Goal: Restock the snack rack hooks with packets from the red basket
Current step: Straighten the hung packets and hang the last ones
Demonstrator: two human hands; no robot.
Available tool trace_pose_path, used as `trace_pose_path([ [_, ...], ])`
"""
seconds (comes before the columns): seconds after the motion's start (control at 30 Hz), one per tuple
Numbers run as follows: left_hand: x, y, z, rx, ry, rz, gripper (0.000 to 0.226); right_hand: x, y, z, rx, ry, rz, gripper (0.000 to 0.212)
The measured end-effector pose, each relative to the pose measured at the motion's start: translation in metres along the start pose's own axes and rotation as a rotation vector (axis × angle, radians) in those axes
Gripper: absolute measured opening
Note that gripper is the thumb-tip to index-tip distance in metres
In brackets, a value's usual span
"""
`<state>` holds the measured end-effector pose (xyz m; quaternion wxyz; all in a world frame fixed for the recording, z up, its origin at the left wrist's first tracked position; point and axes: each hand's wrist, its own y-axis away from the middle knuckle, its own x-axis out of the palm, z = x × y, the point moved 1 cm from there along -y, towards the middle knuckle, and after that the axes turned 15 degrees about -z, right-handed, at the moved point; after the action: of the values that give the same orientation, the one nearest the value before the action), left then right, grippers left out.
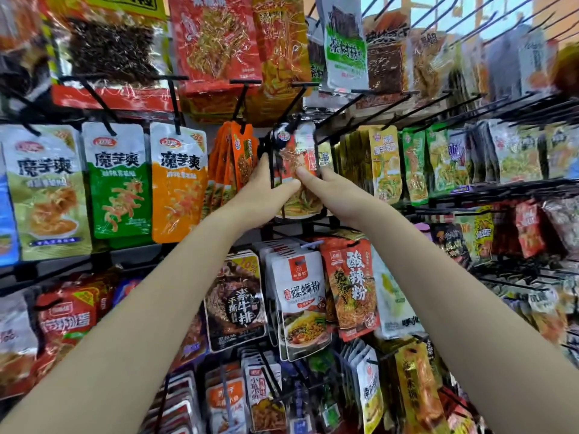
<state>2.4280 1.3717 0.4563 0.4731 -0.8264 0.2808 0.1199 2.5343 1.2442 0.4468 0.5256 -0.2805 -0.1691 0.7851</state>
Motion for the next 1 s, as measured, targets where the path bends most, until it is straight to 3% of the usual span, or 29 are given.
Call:
trace_pose_path([
  [0.5, 0.001, -0.006, 0.011, 0.104, -0.047, -0.011, 0.082, 0.003, 0.004, 0.004, 0.038, -0.004, -0.06, 0.094],
  [0.63, 0.005, -0.011, 0.004, -0.016, -0.061, 0.052, 0.109, 0.008, 0.0, 0.001, 0.044, -0.066, -0.069, 0.097],
  [0.77, 0.009, -0.013, 0.001, -0.14, -0.019, 0.126, 0.09, 0.021, -0.001, 0.003, 0.107, -0.147, -0.071, 0.1],
  [0.9, 0.011, -0.008, 0.003, -0.16, 0.012, 0.14, 0.079, 0.025, -0.003, 0.004, 0.136, -0.205, -0.076, 0.117],
  [1.0, 0.011, -0.007, 0.003, -0.147, -0.039, 0.14, 0.077, 0.025, -0.002, 0.002, 0.134, -0.246, -0.123, 0.095],
])
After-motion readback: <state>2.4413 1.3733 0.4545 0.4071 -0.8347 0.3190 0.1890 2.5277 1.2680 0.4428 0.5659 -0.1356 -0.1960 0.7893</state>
